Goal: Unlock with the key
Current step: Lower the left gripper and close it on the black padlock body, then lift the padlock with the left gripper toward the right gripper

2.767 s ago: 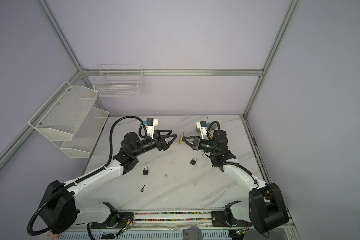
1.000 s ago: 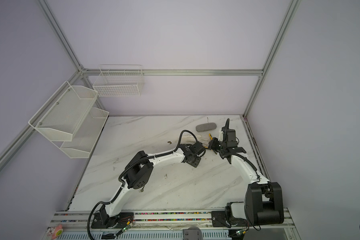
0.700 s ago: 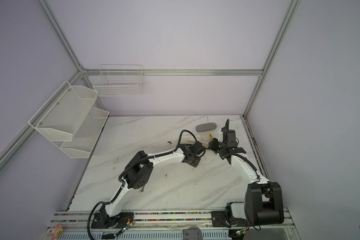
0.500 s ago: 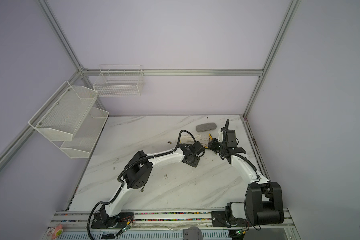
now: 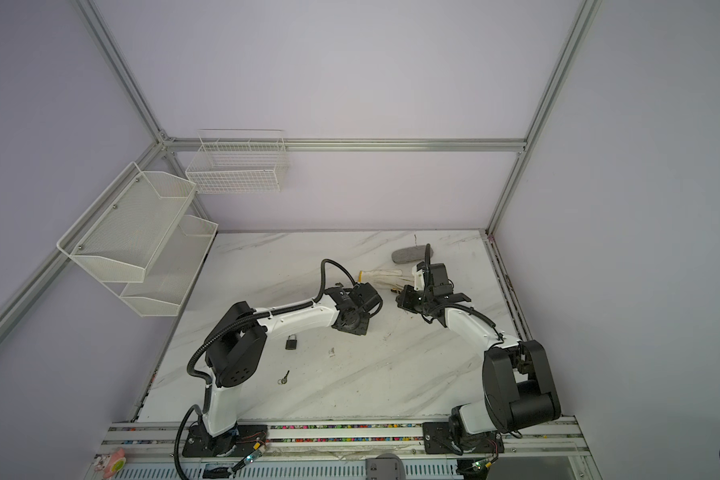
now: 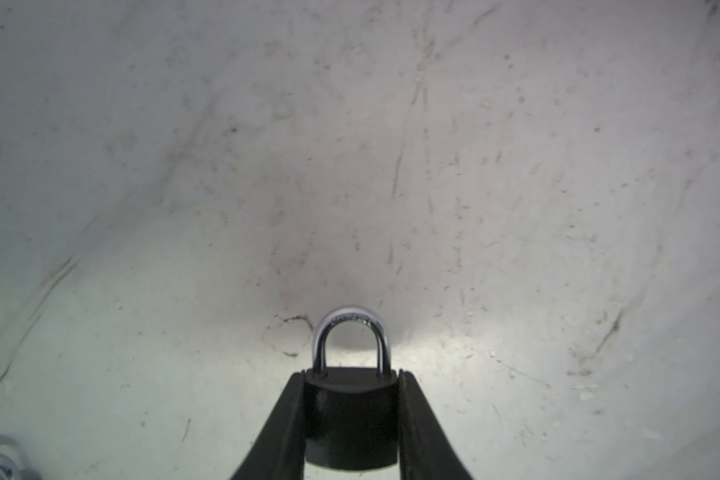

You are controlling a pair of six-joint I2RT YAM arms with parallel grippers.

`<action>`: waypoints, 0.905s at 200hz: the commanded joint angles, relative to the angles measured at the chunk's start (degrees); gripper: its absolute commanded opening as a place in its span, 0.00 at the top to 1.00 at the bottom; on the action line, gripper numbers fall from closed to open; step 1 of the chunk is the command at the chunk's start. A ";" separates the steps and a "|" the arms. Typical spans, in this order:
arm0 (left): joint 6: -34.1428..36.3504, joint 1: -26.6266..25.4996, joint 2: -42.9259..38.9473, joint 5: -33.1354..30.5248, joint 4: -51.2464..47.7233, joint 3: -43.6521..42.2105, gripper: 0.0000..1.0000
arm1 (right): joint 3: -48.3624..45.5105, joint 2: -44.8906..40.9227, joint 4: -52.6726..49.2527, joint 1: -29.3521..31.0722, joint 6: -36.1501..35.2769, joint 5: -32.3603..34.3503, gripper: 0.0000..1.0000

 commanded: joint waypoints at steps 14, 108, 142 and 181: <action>-6.04 0.94 -4.05 -2.92 0.81 -6.23 0.71 | -1.34 0.62 2.57 3.93 2.25 -0.54 1.00; -9.59 2.22 -4.41 0.14 2.29 -10.49 0.66 | -2.94 0.36 3.63 7.93 4.12 0.17 1.00; -11.17 2.27 -4.50 1.99 2.25 -11.79 0.60 | -2.57 0.53 3.35 8.29 3.87 0.57 1.00; -12.94 2.22 -5.19 2.91 2.69 -12.71 0.58 | -2.01 1.51 2.41 8.32 2.99 0.52 1.00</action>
